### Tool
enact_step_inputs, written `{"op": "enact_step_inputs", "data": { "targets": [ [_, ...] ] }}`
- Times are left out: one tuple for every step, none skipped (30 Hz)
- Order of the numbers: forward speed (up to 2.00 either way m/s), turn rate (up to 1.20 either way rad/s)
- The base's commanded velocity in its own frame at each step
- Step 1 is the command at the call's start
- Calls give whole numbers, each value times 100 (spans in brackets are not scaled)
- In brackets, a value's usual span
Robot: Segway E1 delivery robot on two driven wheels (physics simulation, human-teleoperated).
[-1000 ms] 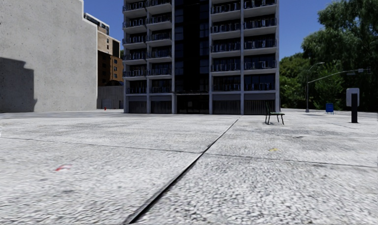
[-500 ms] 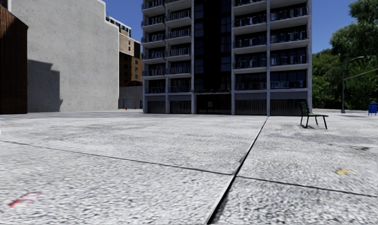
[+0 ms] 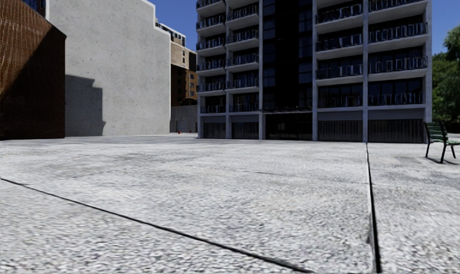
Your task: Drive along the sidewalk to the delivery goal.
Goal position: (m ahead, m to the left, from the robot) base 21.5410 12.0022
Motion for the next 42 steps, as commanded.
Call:
{"op": "enact_step_inputs", "data": {
  "targets": [
    [200,39],
    [200,39],
    [200,39],
    [200,39],
    [200,39],
    [200,39],
    [200,39],
    [200,39],
    [200,39],
    [200,39],
    [200,39],
    [200,39],
    [200,39],
    [200,39],
    [200,39],
    [200,40],
    [200,40],
    [200,40],
    [200,40],
    [200,40],
    [200,40],
    [200,40],
    [200,40],
    [200,40],
    [200,40],
    [200,40],
    [200,40],
    [200,40],
    [200,40],
    [200,40],
    [200,40],
    [200,40],
    [200,40],
    [200,40],
    [200,40],
    [200,40],
    [200,40],
    [200,40],
    [200,40],
    [200,40],
    [200,40],
    [200,40]
  ]
}}
